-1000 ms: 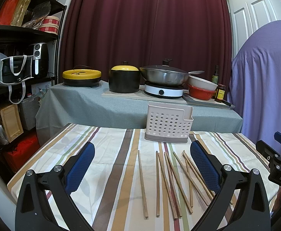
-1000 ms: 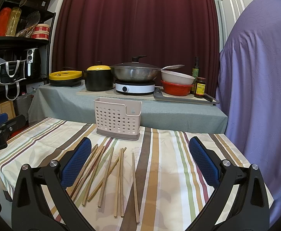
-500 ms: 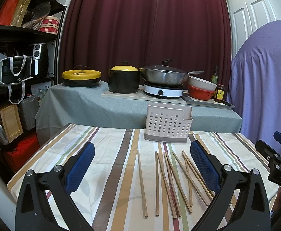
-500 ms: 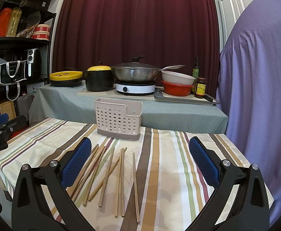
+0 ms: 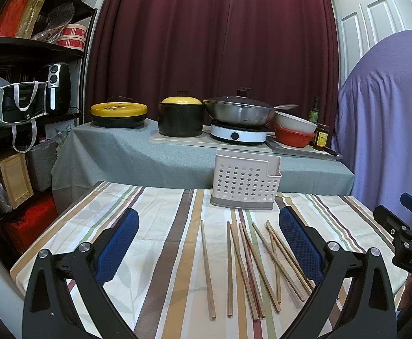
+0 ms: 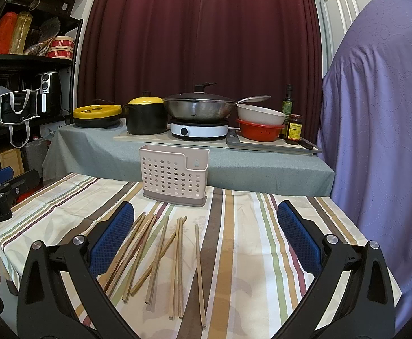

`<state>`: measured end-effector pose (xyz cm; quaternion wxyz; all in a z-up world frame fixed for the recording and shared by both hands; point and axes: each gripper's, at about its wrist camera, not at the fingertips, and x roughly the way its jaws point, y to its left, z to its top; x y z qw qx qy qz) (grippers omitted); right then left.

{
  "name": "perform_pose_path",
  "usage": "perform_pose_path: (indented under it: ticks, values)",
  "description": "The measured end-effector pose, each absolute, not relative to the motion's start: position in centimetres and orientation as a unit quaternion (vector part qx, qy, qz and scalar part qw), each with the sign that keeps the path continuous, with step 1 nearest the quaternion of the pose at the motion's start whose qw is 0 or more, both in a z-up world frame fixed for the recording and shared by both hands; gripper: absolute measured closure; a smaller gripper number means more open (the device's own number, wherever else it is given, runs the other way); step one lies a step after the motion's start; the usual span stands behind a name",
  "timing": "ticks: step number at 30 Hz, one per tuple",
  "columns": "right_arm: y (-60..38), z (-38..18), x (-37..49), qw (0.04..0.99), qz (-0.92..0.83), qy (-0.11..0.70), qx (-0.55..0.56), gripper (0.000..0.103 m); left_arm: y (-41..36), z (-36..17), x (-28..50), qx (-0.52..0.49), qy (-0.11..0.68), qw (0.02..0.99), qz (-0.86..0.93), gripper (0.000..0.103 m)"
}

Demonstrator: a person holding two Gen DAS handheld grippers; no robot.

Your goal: Organize utensils

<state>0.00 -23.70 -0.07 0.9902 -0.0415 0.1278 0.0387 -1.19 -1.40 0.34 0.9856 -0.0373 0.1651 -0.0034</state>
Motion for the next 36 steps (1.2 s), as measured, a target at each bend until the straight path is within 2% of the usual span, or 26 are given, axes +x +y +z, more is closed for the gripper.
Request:
perform_pose_path:
  ticks: [18,21,29,30,31,32,33,36]
  values:
    - [-23.4,-1.2,0.6,0.988,0.039,0.142,-0.037,0.004,-2.0,-1.2,-0.4,-0.038,0.178,0.983,-0.013,0.006]
    - [-23.8,-2.1,1.1,0.988,0.038,0.147,-0.035,0.004,-1.9,-2.2,0.0,-0.036,0.183,0.982,-0.011,0.006]
    - [-25.4,-6.4,2.7,0.982,0.032,0.186,-0.022,0.005,-1.2,-8.5,1.5,-0.009,0.263,0.965,-0.004,0.007]
    - [-25.6,-6.9,2.8,0.981,0.034,0.191,-0.021,0.011,-1.1,-9.2,1.5,-0.006,0.27,0.963,-0.003,0.009]
    - [-25.7,-7.5,3.1,0.979,0.038,0.197,-0.02,0.016,-1.1,-9.9,1.5,0.0,0.278,0.96,-0.002,0.023]
    - [-25.8,-8.1,3.4,0.977,0.04,0.206,-0.019,0.026,-1.1,-10.5,1.6,0.004,0.286,0.958,-0.001,0.033]
    - [-26.0,-8.6,3.7,0.975,0.042,0.216,-0.018,0.028,-1.1,-11.0,1.8,0.007,0.297,0.955,0.001,0.042]
    - [-26.1,-10.1,4.2,0.972,0.049,0.231,-0.011,0.03,-0.8,-12.4,2.4,-0.012,0.326,0.945,-0.012,0.044]
